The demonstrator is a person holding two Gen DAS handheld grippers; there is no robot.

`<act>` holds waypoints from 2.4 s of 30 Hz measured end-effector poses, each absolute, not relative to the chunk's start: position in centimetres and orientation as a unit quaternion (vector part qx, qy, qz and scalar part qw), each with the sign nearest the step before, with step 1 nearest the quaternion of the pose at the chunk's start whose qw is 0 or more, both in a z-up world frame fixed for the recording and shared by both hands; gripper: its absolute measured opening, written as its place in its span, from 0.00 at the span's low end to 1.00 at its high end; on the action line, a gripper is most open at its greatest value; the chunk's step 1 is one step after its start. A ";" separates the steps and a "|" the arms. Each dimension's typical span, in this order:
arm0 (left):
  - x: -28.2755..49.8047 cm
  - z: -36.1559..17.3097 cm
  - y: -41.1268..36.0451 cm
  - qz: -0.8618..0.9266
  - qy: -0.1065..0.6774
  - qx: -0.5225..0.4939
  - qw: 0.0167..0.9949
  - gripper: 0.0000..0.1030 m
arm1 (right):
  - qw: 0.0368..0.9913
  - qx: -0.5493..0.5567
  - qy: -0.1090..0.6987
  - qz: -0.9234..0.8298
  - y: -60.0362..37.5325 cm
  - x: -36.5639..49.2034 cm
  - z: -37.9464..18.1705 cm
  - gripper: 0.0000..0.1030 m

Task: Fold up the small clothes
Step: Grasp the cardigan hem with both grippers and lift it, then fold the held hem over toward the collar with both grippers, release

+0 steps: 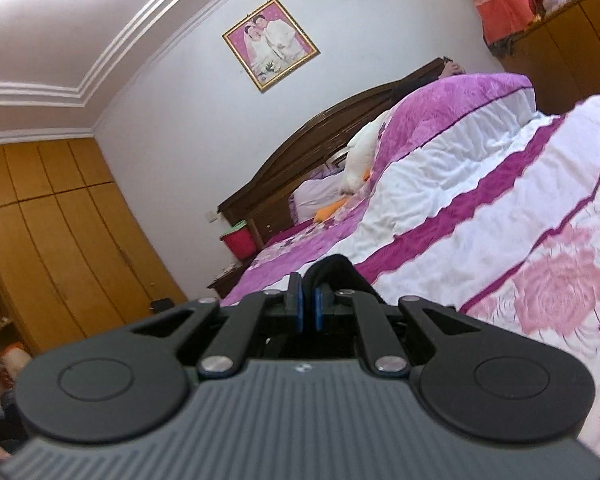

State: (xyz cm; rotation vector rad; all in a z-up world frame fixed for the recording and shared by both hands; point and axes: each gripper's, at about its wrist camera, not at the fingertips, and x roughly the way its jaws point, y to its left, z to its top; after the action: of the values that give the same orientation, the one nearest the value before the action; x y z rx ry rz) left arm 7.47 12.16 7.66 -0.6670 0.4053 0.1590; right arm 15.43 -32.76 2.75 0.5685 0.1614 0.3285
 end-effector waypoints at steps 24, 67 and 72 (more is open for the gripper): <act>27.7 -4.5 14.2 0.087 0.325 -0.225 0.914 0.08 | 0.944 0.221 0.230 0.082 -29.8 32.5 -8.5 0.10; 21.6 -2.3 6.0 -0.044 0.346 0.002 0.937 0.48 | 0.946 0.055 0.283 0.149 -27.9 30.0 -6.3 0.41; 24.8 -2.3 7.2 -0.010 0.329 -0.007 0.944 0.48 | 0.950 0.053 0.272 0.142 -27.6 31.8 -5.7 0.41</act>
State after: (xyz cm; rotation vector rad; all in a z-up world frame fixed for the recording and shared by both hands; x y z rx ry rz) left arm 24.82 7.18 -2.30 -0.0147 0.6710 -0.0197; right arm 31.77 -27.58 -5.67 0.1072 0.5530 0.2890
